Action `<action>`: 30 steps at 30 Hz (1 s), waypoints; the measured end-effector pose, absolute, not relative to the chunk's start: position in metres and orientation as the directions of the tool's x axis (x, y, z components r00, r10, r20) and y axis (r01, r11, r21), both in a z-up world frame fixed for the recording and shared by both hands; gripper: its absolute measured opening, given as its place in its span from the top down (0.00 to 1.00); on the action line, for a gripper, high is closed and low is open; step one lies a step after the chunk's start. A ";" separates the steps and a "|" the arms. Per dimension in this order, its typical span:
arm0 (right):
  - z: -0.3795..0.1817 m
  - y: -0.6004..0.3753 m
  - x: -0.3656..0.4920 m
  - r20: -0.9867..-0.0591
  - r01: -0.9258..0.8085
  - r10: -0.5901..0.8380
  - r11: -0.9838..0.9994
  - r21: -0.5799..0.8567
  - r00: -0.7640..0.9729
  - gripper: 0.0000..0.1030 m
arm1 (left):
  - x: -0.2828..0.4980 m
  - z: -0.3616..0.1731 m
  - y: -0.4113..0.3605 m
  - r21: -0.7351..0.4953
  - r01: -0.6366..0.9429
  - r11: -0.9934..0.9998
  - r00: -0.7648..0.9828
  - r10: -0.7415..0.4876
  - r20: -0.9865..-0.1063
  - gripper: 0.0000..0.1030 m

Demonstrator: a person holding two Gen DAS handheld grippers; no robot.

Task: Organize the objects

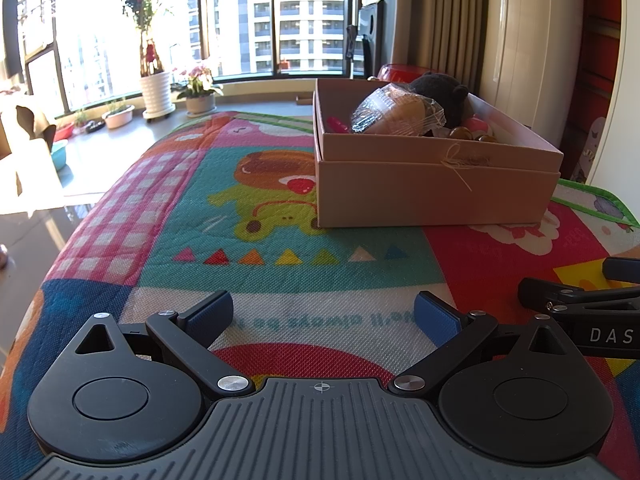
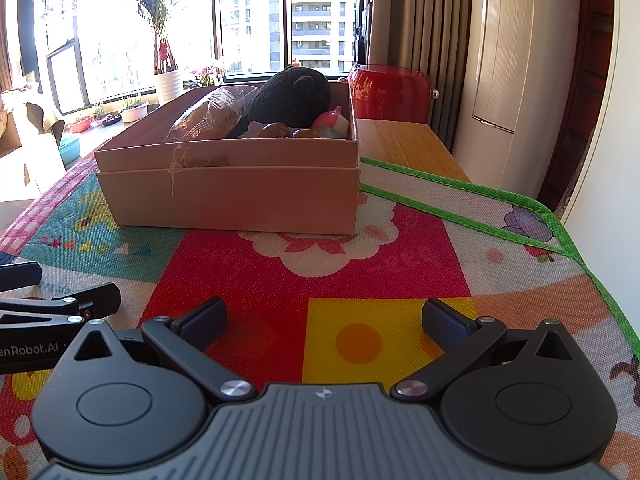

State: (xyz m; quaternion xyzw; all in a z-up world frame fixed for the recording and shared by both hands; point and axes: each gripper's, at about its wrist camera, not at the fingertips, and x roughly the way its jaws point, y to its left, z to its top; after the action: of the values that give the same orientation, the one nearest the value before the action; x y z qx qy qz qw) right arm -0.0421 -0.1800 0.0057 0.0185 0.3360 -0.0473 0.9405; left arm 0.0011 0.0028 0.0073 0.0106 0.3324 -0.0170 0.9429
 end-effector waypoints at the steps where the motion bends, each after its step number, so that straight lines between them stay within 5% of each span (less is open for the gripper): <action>1: 0.006 -0.180 -0.042 -0.634 0.101 -0.076 0.995 0.003 0.770 0.00 | 0.002 0.007 0.002 0.009 0.039 0.999 0.778 -0.025 -0.628 0.02; 30: 0.005 -0.180 -0.042 -0.634 0.102 -0.077 0.995 0.003 0.770 0.00 | -0.001 0.007 0.005 -0.002 0.044 0.999 0.781 -0.036 -0.624 0.01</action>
State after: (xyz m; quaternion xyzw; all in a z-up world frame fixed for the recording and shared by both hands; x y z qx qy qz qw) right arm -0.0418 -0.1800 0.0053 0.0183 0.3359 -0.0474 0.9405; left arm -0.0012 0.0050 0.0070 0.0063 0.3306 -0.0211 0.9435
